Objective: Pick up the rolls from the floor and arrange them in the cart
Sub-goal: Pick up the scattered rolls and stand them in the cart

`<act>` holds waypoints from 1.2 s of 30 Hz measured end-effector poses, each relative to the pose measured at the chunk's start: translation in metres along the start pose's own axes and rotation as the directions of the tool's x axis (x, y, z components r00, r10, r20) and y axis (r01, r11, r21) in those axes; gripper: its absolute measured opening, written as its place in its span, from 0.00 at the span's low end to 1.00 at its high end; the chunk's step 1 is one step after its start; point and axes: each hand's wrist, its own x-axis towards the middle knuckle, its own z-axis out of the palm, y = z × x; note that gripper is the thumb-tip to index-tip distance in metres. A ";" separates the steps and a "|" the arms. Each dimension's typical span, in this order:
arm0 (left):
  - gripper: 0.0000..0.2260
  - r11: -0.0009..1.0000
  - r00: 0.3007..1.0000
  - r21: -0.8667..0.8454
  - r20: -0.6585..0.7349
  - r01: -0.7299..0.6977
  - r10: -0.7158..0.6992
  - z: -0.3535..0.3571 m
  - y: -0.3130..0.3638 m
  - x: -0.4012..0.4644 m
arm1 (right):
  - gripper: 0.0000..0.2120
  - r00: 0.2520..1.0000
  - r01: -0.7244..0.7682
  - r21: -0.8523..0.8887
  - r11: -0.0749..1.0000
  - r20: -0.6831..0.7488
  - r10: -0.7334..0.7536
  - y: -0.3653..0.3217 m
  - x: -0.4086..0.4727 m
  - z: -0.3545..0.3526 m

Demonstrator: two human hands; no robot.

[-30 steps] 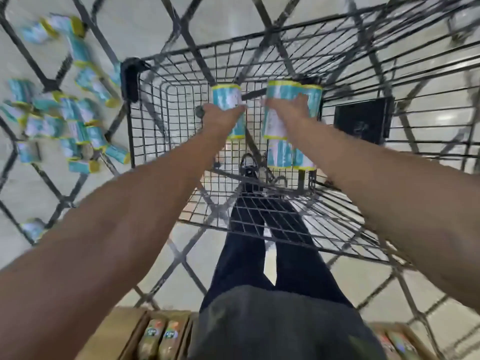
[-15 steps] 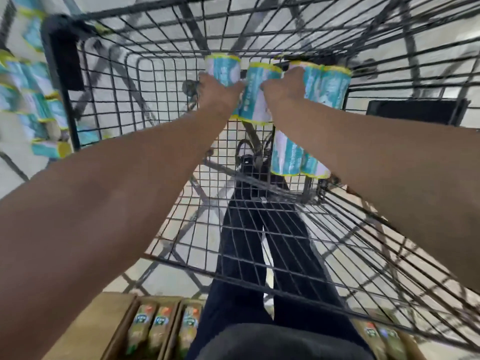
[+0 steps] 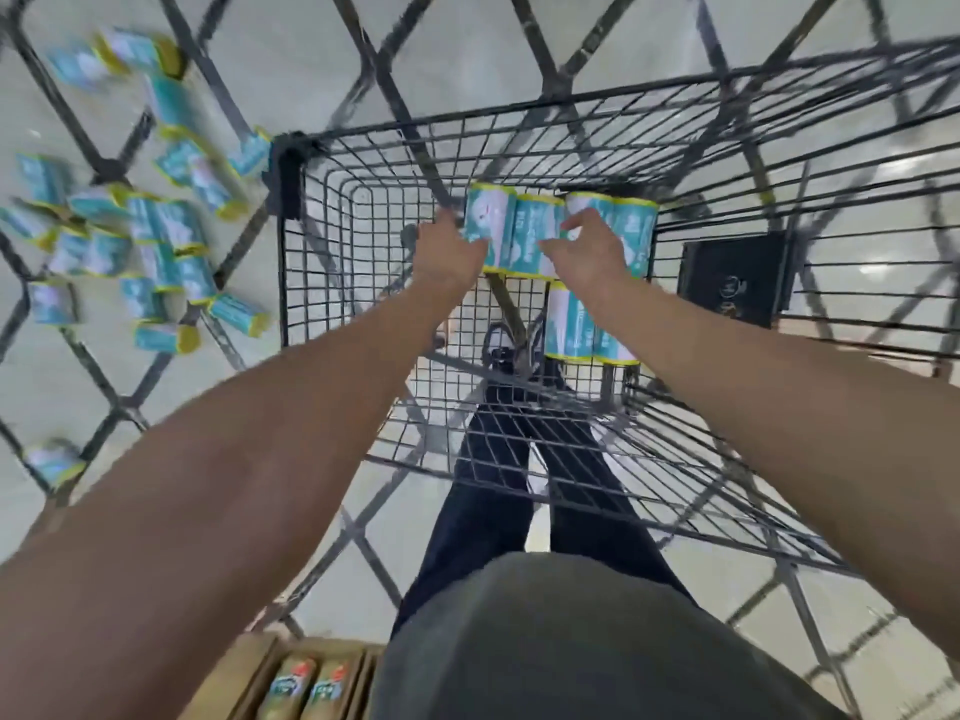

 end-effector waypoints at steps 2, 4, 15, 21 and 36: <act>0.23 0.989 0.997 0.127 -0.003 -0.075 0.076 -0.026 0.004 -0.038 | 0.20 0.994 0.110 -0.171 0.979 0.004 -0.111 -0.011 -0.041 -0.020; 0.24 0.948 0.985 0.273 -0.011 -0.161 0.170 -0.053 0.007 -0.076 | 0.22 0.969 0.240 -0.339 0.910 0.020 -0.248 -0.020 -0.081 -0.038; 0.22 0.730 0.874 0.630 -0.164 -0.264 0.457 -0.134 -0.033 -0.276 | 0.23 0.767 0.461 -0.764 0.451 0.087 -0.635 -0.022 -0.271 -0.060; 0.21 0.796 0.887 0.579 -0.255 -0.179 0.385 -0.152 -0.142 -0.381 | 0.24 0.684 0.506 -0.803 0.316 0.151 -0.714 -0.009 -0.370 -0.011; 0.21 0.894 0.877 0.437 -0.463 0.098 0.129 -0.292 -0.436 -0.446 | 0.27 0.516 0.687 -0.723 0.076 0.411 -0.751 -0.126 -0.511 0.249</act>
